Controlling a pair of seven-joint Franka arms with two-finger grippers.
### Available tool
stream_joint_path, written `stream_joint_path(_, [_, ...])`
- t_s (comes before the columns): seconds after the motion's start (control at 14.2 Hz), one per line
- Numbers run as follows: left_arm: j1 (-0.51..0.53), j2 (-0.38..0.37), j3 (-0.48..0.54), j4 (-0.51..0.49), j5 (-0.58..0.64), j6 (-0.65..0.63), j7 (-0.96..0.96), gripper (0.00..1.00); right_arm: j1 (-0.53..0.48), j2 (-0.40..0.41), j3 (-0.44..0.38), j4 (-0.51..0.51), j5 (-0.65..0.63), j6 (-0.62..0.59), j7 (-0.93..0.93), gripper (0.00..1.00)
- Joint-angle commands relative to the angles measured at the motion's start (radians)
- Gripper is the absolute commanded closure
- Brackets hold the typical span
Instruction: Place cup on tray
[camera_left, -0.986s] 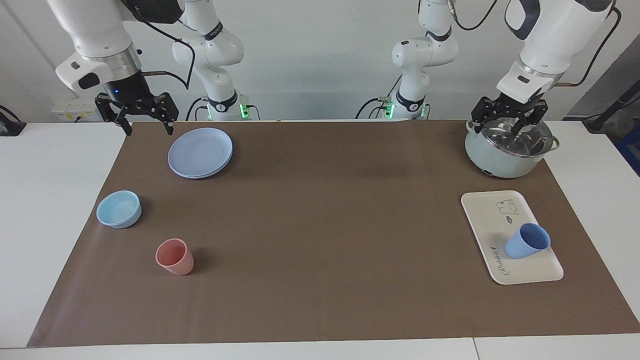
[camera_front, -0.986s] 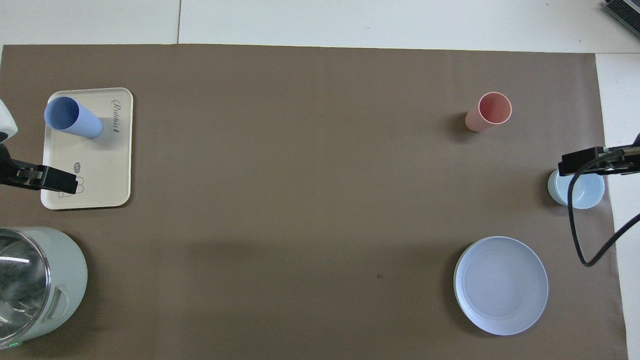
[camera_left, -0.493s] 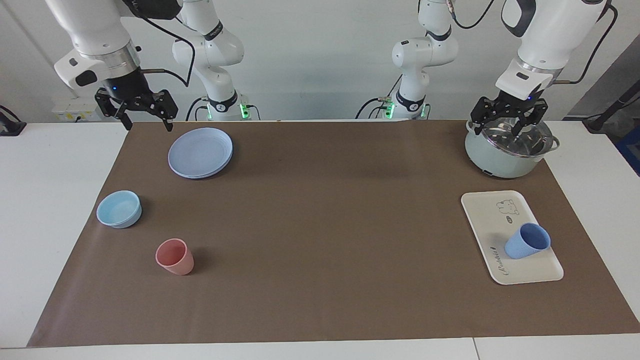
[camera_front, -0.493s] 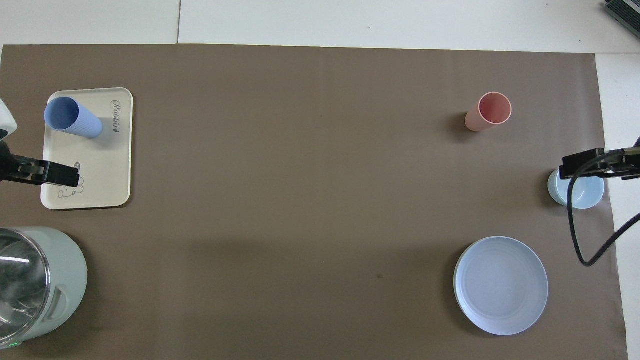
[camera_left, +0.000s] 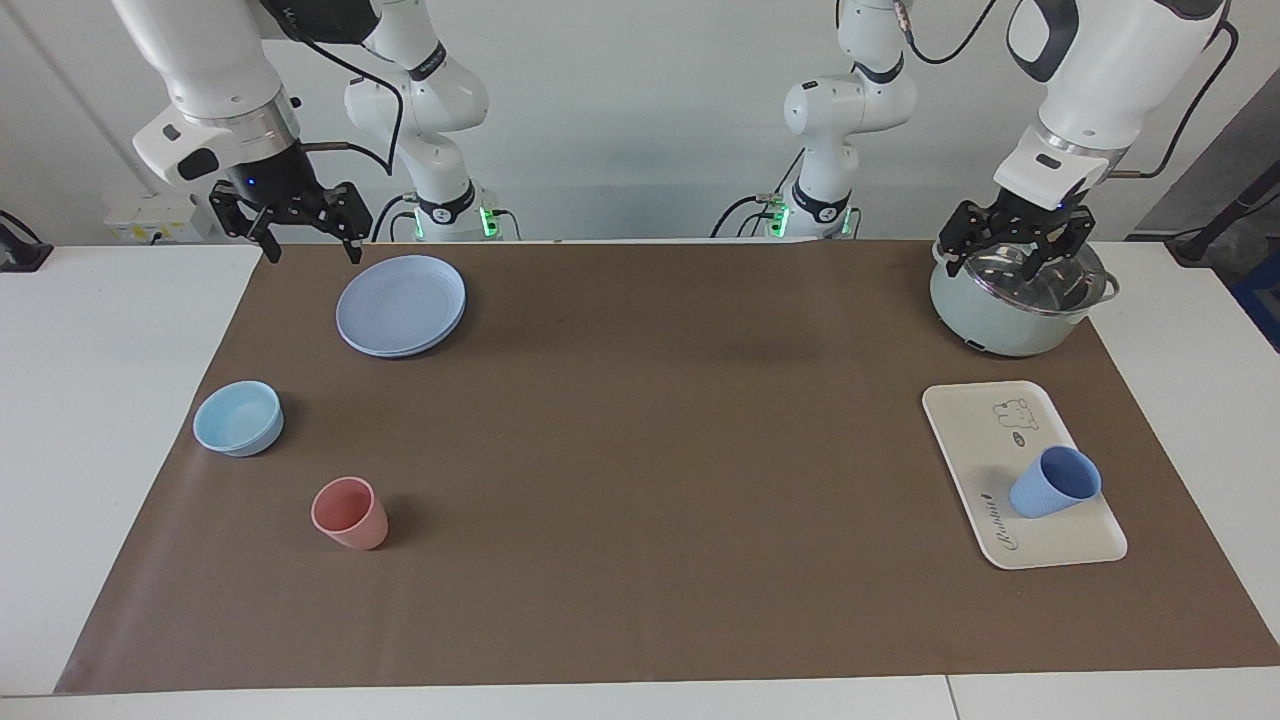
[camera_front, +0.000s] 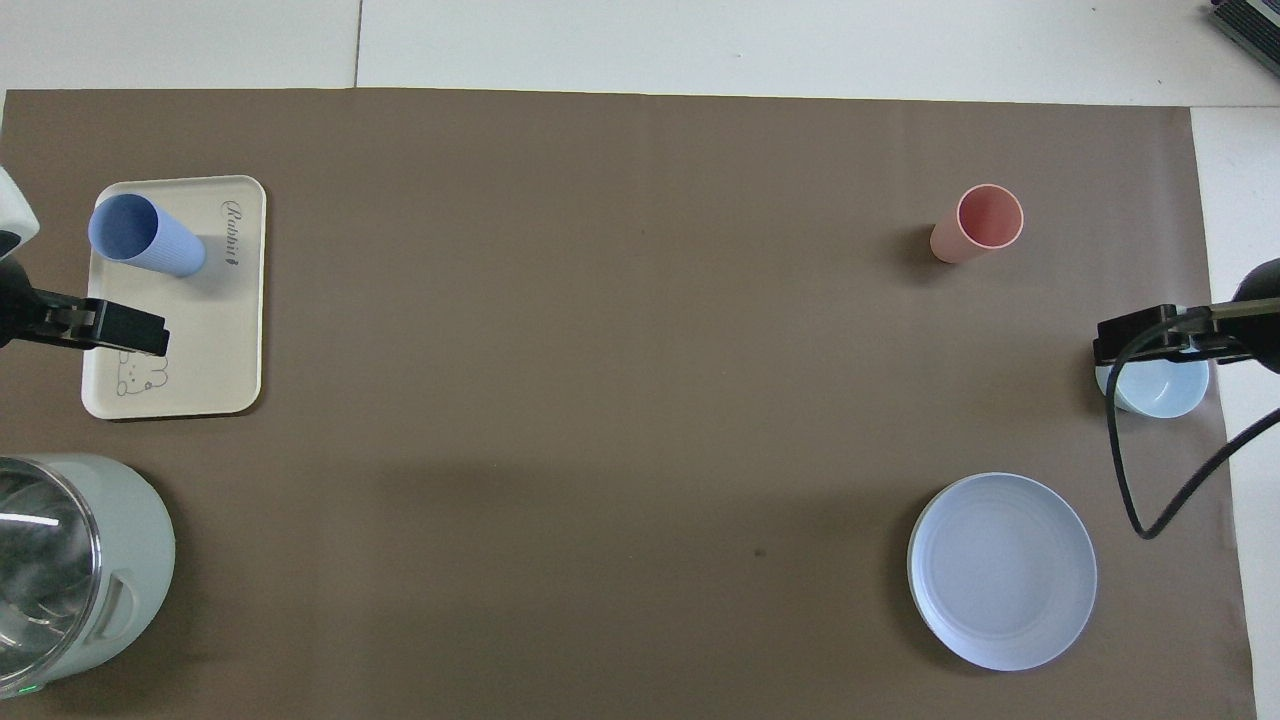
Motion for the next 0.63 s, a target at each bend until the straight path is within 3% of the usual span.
stream_joint_path(0.0, [-0.011,0.041,0.008,0.05,-0.014,-0.025,-0.015,0.0,-0.007,-0.022,0.002,-0.029,-0.001,0.013,-0.002,0.0])
stream_joint_path(0.56, [-0.021,0.01,0.008,0.049,-0.034,-0.042,-0.02,0.0,-0.011,-0.02,-0.003,-0.025,-0.015,0.002,-0.063,0.0])
